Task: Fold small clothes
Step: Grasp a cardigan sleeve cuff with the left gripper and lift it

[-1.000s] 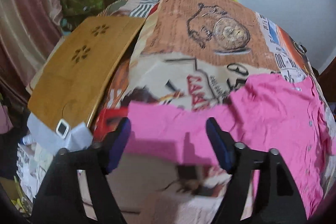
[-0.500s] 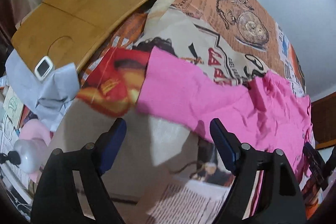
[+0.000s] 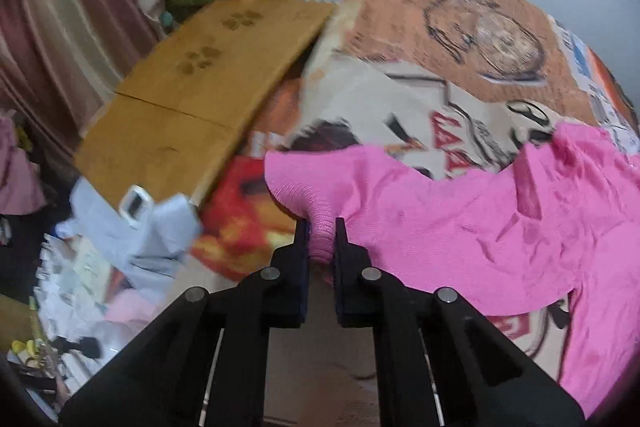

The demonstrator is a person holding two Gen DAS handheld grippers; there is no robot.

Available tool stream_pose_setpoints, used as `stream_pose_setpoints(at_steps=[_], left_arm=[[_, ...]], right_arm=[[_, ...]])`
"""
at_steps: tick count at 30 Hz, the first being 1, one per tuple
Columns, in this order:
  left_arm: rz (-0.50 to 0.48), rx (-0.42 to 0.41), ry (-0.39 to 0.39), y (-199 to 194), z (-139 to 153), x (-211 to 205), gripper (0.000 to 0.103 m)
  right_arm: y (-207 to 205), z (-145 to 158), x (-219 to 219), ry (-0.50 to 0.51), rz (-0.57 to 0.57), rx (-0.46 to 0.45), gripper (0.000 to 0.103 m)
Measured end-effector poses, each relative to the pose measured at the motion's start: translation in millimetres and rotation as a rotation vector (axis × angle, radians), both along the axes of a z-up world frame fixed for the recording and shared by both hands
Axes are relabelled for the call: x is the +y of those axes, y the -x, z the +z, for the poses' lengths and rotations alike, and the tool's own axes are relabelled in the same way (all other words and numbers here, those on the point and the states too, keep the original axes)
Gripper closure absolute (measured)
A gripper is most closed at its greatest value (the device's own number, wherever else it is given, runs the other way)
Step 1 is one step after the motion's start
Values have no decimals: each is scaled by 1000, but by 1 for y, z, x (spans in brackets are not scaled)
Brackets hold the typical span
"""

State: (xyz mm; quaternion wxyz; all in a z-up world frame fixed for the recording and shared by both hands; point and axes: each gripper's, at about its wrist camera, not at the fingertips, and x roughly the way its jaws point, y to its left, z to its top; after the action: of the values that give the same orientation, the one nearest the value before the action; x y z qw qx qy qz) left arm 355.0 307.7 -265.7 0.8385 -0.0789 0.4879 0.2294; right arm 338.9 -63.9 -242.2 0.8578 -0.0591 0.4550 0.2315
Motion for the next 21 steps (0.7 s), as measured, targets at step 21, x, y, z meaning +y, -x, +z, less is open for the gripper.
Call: stream_pose_setpoints(at_steps=[21], left_arm=[[-175, -229, -10, -23, 117, -74, 94]], right_arm=[[14, 16, -45, -14, -38, -39, 52]])
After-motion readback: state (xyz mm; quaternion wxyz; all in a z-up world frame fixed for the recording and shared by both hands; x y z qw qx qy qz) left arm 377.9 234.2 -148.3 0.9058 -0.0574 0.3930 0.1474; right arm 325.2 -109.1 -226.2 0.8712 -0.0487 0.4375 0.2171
